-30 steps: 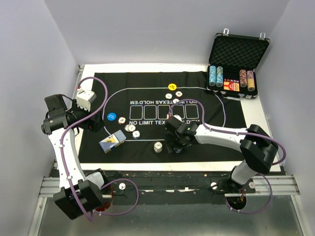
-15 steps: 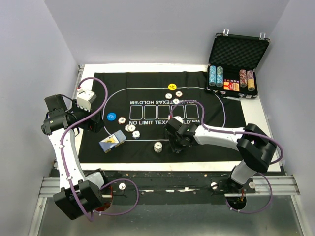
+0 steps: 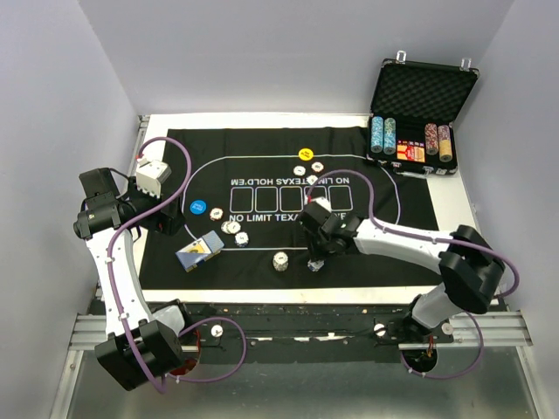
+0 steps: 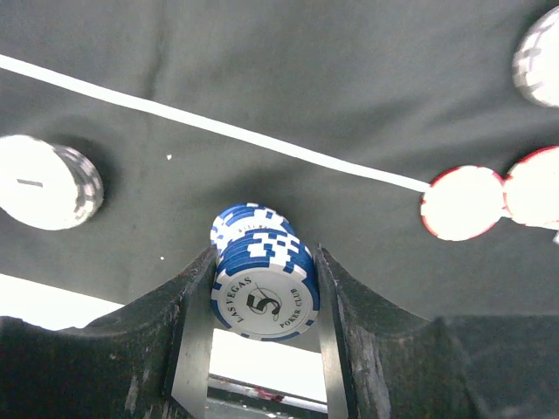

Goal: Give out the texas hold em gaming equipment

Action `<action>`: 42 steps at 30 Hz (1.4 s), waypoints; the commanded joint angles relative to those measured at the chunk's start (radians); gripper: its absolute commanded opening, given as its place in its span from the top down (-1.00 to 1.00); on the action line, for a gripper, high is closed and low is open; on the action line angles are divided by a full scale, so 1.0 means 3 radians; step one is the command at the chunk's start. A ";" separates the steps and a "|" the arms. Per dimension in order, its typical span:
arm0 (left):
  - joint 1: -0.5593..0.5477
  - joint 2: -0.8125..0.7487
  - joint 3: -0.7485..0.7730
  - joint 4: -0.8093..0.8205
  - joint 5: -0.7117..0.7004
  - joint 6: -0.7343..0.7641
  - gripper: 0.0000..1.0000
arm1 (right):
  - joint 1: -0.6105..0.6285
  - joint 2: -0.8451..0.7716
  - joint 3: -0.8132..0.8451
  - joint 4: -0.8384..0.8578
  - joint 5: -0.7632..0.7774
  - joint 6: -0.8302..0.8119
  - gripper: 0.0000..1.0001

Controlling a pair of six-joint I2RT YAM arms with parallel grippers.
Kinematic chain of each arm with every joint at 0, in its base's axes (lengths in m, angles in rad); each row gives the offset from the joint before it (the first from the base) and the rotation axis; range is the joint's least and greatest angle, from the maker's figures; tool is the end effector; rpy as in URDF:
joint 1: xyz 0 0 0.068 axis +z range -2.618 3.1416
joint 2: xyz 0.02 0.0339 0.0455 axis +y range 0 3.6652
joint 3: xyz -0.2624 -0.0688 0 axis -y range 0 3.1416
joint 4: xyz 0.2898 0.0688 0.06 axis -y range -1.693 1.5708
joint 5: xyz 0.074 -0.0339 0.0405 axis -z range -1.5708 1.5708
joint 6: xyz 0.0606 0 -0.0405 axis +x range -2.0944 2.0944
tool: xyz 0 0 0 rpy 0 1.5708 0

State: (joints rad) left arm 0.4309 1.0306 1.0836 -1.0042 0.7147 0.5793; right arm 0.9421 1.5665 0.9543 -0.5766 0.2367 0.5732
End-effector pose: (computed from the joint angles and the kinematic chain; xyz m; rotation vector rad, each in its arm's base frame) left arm 0.2354 0.0645 0.3163 0.4341 2.2194 -0.3859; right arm 0.2115 0.2667 0.1351 -0.4344 2.6669 0.1256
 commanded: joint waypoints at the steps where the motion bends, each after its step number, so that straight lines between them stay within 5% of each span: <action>1: 0.0026 -0.0050 -0.0022 -0.0027 -0.0010 0.0048 -0.98 | -0.0230 -0.0297 0.0204 -0.0179 0.0182 -0.0105 0.27; 17: 0.0026 -0.0055 0.0008 -0.0063 -0.0005 0.0073 -0.98 | -0.1651 0.0004 0.0357 0.0127 0.0290 -0.0392 0.28; 30: 0.0026 -0.0055 0.0008 -0.0099 -0.0005 0.0119 -0.98 | -0.2077 0.0367 0.0250 0.0413 0.0448 -0.0418 0.28; 37: 0.0026 -0.0014 0.0029 -0.0227 -0.0020 0.0278 -0.98 | -0.2112 0.0479 0.0245 0.0454 0.0576 -0.0336 0.09; 42: 0.0026 -0.0060 -0.0094 -0.0329 -0.0005 0.0487 -0.98 | -0.2112 0.0531 0.0255 0.0444 0.0551 -0.0325 -0.39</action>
State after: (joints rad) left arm 0.4309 1.0302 1.0832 -1.0519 0.7143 0.6491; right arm 0.3122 1.7084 1.0325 -0.4625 0.3622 0.4603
